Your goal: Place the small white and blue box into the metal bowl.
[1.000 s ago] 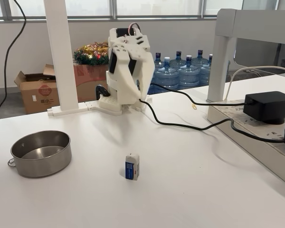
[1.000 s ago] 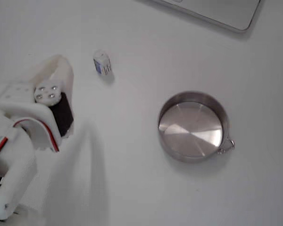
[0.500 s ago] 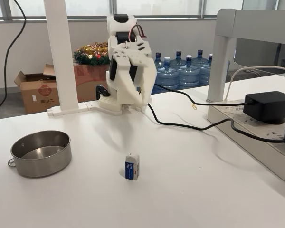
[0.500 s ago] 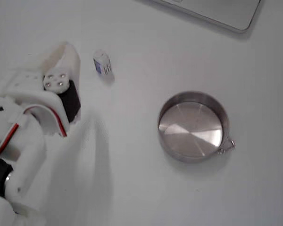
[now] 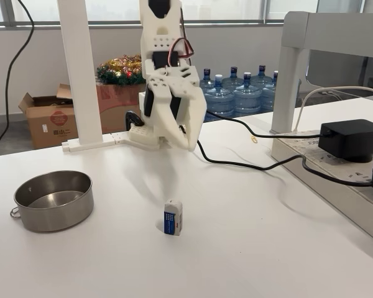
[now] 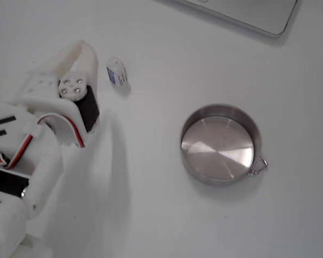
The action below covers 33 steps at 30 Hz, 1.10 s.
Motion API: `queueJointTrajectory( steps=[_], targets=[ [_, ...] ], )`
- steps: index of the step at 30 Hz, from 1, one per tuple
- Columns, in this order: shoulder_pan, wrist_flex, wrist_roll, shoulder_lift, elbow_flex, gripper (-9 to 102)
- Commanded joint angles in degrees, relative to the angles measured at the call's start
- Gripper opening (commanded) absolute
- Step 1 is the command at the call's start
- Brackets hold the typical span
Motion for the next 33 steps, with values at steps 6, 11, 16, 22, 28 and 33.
queueJointTrajectory(
  steps=[6,11,16,22,28,33],
  targets=[
    [1.58,-7.73,0.26,-7.56,3.08,-3],
    [3.16,-13.1,0.26,-16.44,-0.7,-3],
    [2.81,-20.83,0.35,-26.89,-3.52,-1],
    [2.64,-30.59,0.44,-35.6,-3.96,9],
    [2.55,-36.91,0.44,-41.66,-5.27,10],
    [2.55,-39.29,0.44,-46.85,-8.79,11]
  ],
)
